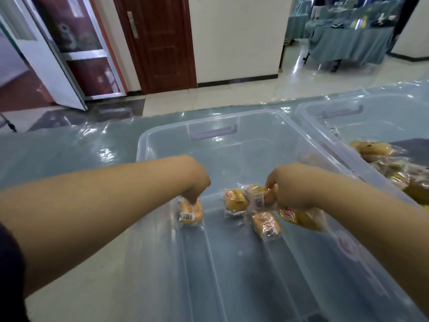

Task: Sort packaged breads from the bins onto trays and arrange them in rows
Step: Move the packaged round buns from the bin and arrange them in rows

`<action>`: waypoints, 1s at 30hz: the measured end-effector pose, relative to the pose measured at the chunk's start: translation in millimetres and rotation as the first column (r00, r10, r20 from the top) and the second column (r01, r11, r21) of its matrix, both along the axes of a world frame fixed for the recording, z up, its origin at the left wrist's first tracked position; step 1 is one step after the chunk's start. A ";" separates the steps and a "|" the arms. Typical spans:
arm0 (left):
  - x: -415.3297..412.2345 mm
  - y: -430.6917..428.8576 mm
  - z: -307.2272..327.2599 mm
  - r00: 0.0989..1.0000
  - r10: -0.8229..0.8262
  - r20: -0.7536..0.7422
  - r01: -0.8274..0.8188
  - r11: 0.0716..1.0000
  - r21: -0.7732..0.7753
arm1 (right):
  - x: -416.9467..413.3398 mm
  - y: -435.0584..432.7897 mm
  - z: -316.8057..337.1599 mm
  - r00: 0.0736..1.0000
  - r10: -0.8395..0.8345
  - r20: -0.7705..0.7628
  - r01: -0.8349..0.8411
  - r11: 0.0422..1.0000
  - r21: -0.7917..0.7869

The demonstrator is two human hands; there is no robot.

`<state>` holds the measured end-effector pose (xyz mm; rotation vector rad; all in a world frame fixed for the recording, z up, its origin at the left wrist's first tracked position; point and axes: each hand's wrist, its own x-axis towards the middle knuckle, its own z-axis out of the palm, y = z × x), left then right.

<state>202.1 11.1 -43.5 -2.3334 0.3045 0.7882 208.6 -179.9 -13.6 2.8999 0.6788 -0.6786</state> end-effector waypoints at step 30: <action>51.8 -24.7 -65.2 0.988 0.154 -0.020 -0.152 0.933 -0.326 | 16.8 -17.0 -17.1 0.996 0.055 -0.071 -0.063 0.991 -0.119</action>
